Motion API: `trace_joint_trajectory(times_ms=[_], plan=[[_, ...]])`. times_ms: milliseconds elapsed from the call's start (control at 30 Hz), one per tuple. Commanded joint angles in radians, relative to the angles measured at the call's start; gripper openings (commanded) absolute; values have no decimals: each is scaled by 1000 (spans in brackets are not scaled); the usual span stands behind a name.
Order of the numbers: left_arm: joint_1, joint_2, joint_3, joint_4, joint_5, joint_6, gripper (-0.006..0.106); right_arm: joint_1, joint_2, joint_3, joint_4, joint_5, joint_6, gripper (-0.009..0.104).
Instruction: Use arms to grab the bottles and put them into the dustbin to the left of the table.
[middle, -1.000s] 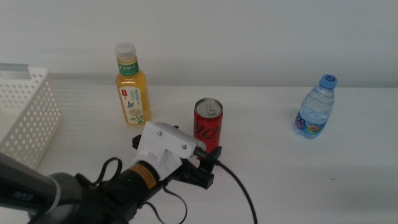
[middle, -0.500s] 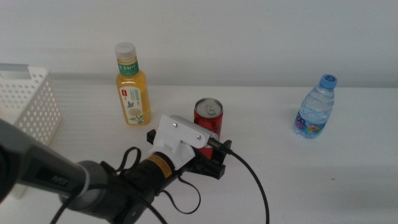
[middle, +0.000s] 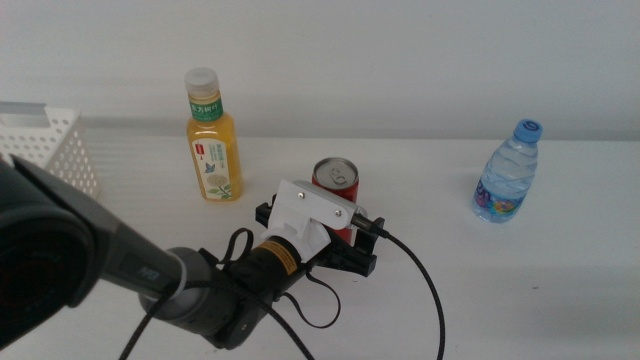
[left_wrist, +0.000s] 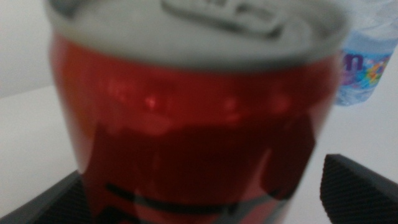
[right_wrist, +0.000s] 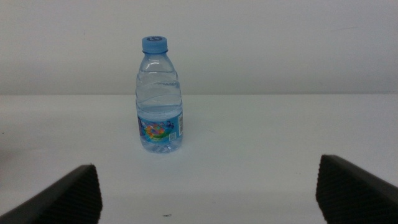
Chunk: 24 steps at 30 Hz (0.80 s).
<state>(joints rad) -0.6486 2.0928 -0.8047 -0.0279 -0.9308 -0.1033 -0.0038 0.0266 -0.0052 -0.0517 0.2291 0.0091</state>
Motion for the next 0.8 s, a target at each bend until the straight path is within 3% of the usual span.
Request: trace_joint_trajectory(times_ms=[0, 567, 667, 767], plan=[[-9, 16, -19, -12, -15, -2, 94, -6, -5, 44, -7, -6, -1, 92], [-9, 52, -51, -33, -17, 1, 93, -6, -5, 44, -7, -6, -1, 92], [-9, 52, -51, -44, -3, 1, 85, -6, -5, 44, -7, -6, -1, 92], [-9, 52, -51, -48, -12, 23, 66, -6, -5, 44, -7, -6, -1, 92]])
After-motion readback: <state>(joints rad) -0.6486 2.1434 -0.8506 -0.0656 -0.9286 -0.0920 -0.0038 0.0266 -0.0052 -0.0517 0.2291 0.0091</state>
